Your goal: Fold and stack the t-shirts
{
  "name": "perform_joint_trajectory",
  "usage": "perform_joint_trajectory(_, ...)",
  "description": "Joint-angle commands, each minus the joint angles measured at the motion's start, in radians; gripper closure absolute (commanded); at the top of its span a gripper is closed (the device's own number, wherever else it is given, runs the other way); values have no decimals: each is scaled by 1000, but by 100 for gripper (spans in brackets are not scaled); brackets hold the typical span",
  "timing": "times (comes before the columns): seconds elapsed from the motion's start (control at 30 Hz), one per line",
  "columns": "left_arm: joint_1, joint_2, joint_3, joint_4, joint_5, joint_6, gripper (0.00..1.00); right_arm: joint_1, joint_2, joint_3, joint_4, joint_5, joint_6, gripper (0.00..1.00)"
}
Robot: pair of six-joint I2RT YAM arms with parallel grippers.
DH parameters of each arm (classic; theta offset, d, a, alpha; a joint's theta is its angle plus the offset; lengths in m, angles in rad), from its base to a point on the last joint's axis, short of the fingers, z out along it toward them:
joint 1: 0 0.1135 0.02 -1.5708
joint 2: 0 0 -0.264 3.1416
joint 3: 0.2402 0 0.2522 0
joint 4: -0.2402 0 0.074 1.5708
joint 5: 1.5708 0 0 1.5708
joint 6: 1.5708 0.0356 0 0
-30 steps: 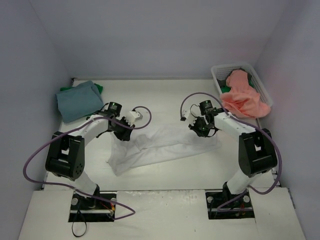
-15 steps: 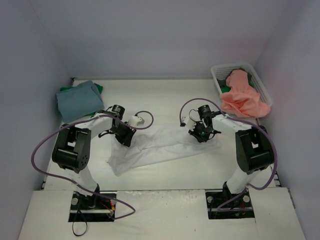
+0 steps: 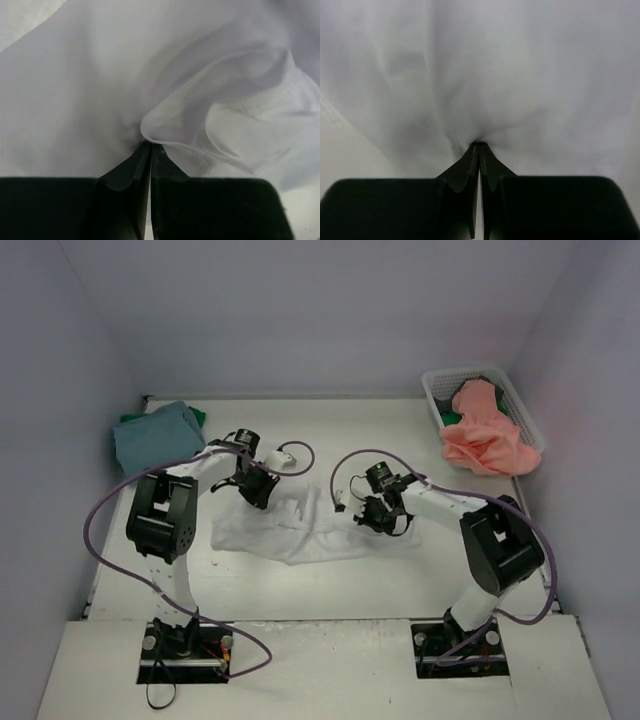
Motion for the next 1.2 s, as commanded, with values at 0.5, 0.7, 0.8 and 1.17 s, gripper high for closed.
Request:
perform_joint_trajectory(0.5, -45, 371, 671, -88, -191, -66, 100, 485, -49, -104, -83, -32, 245, 100)
perform_joint_trajectory(0.7, -77, 454, 840, -133, -125, -58, 100, 536, -24, -31, -80, -101, 285, 100)
perform_joint_trajectory(0.8, -105, 489, 906, -145, -86, -55, 100, 554, -6, 3, -78, -107, 293, 100)
perform_joint_trajectory(1.17, -212, 643, 1174, -111, -106, -40, 100, 585, 170, 208, -75, -127, 384, 100)
